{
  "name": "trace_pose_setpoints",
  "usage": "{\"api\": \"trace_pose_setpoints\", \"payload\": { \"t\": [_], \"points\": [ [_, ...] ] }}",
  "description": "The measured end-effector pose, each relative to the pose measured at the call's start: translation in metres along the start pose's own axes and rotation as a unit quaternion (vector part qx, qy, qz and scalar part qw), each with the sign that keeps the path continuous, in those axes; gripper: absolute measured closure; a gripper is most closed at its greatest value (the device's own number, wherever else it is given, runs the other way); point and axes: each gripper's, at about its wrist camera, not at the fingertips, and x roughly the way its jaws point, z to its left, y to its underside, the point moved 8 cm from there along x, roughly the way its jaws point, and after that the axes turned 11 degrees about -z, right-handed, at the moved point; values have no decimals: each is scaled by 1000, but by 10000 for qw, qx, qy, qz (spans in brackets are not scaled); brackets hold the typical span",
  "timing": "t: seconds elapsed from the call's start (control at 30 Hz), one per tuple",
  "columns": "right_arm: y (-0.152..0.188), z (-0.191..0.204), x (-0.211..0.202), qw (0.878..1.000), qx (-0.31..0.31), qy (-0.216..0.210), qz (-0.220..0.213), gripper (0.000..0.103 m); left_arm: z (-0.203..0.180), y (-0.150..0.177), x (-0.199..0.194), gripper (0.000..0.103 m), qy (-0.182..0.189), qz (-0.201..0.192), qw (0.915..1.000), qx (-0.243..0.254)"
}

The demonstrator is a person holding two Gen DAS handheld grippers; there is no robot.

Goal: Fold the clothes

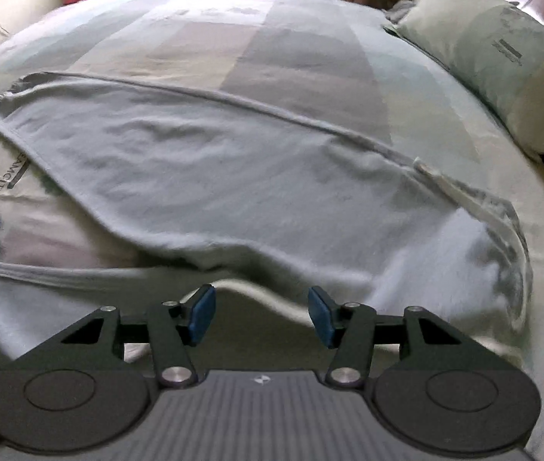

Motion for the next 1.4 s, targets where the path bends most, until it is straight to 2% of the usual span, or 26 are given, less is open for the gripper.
{"api": "trace_pose_setpoints", "payload": {
  "t": [0.03, 0.1, 0.2, 0.3, 0.4, 0.57, 0.77, 0.83, 0.97, 1.03, 1.17, 1.33, 1.4],
  "points": [
    [4, -3, 5, 9995, -29, -248, 173, 36, -12, -1, 14, 46, 126, 74, 9999, -51],
    [13, -9, 14, 9958, -99, -749, 520, 36, -31, -5, 42, 46, 210, 160, 9996, -122],
    [33, -6, 2, 9836, -280, -1543, 888, 36, -48, -8, 72, 46, 247, 189, 9991, -278],
    [41, -12, -10, 9808, -252, -1707, 904, 36, -60, -12, 93, 46, 282, 199, 9989, -317],
    [33, -19, -17, 9820, -218, -1763, 637, 36, -73, -19, 108, 46, 394, 60, 9990, -190],
    [7, -26, -23, 9825, -123, -1856, 18, 36, -91, -36, 118, 45, 806, -157, 9954, -497],
    [6, -6, -3, 9746, -184, -2225, -202, 36, -102, -59, 109, 41, 1241, -343, 9884, -799],
    [8, 0, 11, 9753, -93, -2187, -309, 36, -103, -62, 105, 40, 1370, -324, 9862, -872],
    [3, 8, 42, 9817, 16, -1773, -687, 34, -101, -53, 103, 40, 1341, -207, 9871, -853],
    [-3, 10, 46, 9821, 177, -1754, -669, 28, -99, -44, 102, 40, 1292, -138, 9876, -879],
    [8, 7, 22, 9850, 149, -1668, -416, 28, -91, -28, 93, 40, 1186, -32, 9890, -889],
    [27, -25, -25, 9919, 180, -1214, -322, 28, -80, 3, 77, 40, 1059, 206, 9894, -971],
    [22, -49, -33, 9950, 243, -859, -439, 28, -74, 18, 78, 40, 922, 353, 9903, -980]
  ]
}}
